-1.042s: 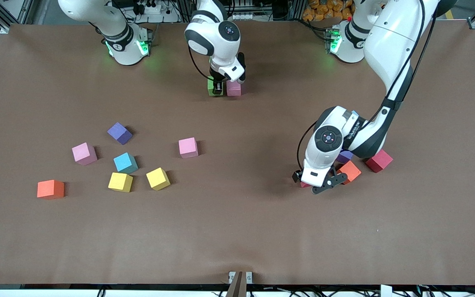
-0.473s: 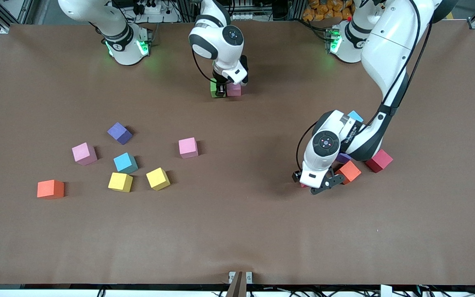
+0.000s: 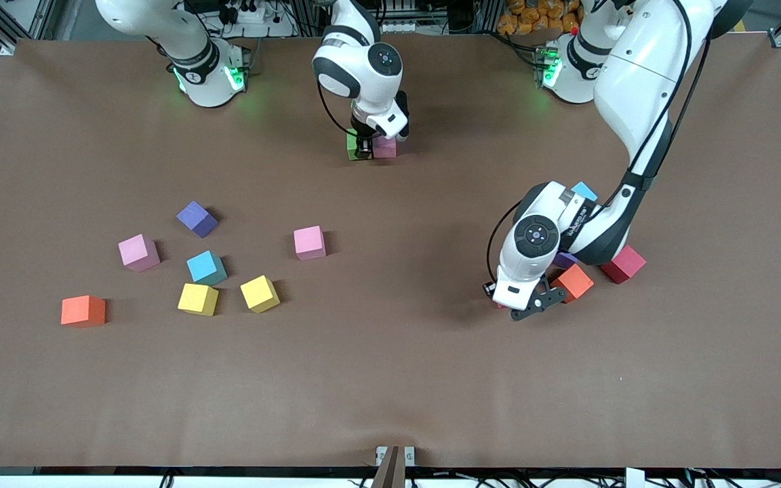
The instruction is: Form number 2 with 11 blocks
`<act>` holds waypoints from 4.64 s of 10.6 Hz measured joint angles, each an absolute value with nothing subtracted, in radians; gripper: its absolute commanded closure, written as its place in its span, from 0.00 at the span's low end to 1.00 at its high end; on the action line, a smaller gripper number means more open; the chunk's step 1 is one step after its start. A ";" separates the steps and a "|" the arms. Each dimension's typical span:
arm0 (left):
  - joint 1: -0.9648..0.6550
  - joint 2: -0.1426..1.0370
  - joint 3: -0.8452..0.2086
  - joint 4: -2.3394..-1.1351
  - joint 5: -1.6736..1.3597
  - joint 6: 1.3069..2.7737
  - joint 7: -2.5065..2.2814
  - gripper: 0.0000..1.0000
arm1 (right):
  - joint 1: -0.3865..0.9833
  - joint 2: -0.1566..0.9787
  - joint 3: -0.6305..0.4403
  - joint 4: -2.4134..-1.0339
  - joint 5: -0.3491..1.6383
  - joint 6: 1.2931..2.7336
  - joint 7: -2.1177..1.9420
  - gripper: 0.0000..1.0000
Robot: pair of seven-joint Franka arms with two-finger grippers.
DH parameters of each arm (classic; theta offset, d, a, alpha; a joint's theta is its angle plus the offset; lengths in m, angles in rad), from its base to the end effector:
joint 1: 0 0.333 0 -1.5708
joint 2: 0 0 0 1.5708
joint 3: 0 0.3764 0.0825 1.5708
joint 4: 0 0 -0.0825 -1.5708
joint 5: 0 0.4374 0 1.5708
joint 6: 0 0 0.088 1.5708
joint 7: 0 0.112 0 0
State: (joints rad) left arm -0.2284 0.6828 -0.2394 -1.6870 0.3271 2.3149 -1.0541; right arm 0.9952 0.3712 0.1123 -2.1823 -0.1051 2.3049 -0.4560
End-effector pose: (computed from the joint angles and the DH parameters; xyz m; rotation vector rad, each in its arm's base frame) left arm 0.6818 -0.3128 0.2121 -2.9972 -0.6232 -0.0623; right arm 0.2621 0.5206 0.2068 2.0582 2.2080 -0.3381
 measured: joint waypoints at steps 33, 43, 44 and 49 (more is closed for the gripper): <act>-0.312 0.465 -0.660 -1.975 0.223 2.124 -2.719 0.50 | 0.129 0.308 0.064 -1.839 -0.118 2.074 -0.069 0.00; -0.368 0.463 -0.660 -2.103 0.211 2.296 -2.811 0.57 | 0.041 0.091 0.090 -2.161 -0.115 2.148 0.113 0.00; -0.369 0.463 -0.660 -2.112 0.210 2.306 -2.817 0.56 | 0.052 0.097 0.090 -2.161 -0.094 2.154 0.115 0.00; -0.378 0.463 -0.661 -2.136 0.202 2.337 -2.825 0.54 | 0.176 0.216 0.092 -2.093 0.030 2.244 0.136 0.00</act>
State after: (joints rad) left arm -0.3775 0.4627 -0.6605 -2.1357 0.2020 2.3367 -2.8253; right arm 0.1760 0.2157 0.0916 -2.0928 0.0300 2.2444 0.1361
